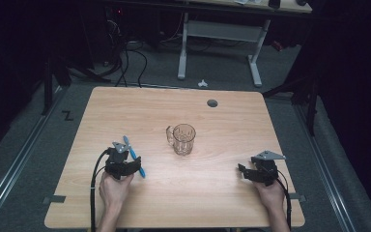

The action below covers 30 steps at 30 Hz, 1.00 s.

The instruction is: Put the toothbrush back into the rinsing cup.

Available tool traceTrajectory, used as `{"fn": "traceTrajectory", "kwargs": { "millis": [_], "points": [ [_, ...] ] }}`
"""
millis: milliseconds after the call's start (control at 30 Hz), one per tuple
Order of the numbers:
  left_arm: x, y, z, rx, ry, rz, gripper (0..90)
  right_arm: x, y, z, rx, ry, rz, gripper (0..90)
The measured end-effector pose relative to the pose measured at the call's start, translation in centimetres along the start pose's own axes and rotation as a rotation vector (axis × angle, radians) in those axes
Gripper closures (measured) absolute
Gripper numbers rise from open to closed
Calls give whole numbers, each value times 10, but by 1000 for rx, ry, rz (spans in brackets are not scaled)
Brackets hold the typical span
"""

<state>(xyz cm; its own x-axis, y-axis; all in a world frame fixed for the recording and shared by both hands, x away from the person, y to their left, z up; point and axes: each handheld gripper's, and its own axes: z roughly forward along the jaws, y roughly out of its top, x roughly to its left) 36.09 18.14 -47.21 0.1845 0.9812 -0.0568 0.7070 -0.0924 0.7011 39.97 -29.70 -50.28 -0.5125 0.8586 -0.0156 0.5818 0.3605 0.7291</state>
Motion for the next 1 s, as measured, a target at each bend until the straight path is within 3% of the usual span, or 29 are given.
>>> {"fn": "traceTrajectory", "kwargs": {
  "millis": [233,733,800,1000],
  "points": [
    [7,2,2,-1,-3,-33,387,0,0,0,1,0,-2,333],
    [9,22,3,16,23,-7,384,0,0,0,1,1,-2,333],
    [11,24,3,9,9,-21,386,0,0,0,1,1,-2,333],
    [13,32,6,30,15,-11,386,0,0,0,1,1,-1,333]
  ]
}}
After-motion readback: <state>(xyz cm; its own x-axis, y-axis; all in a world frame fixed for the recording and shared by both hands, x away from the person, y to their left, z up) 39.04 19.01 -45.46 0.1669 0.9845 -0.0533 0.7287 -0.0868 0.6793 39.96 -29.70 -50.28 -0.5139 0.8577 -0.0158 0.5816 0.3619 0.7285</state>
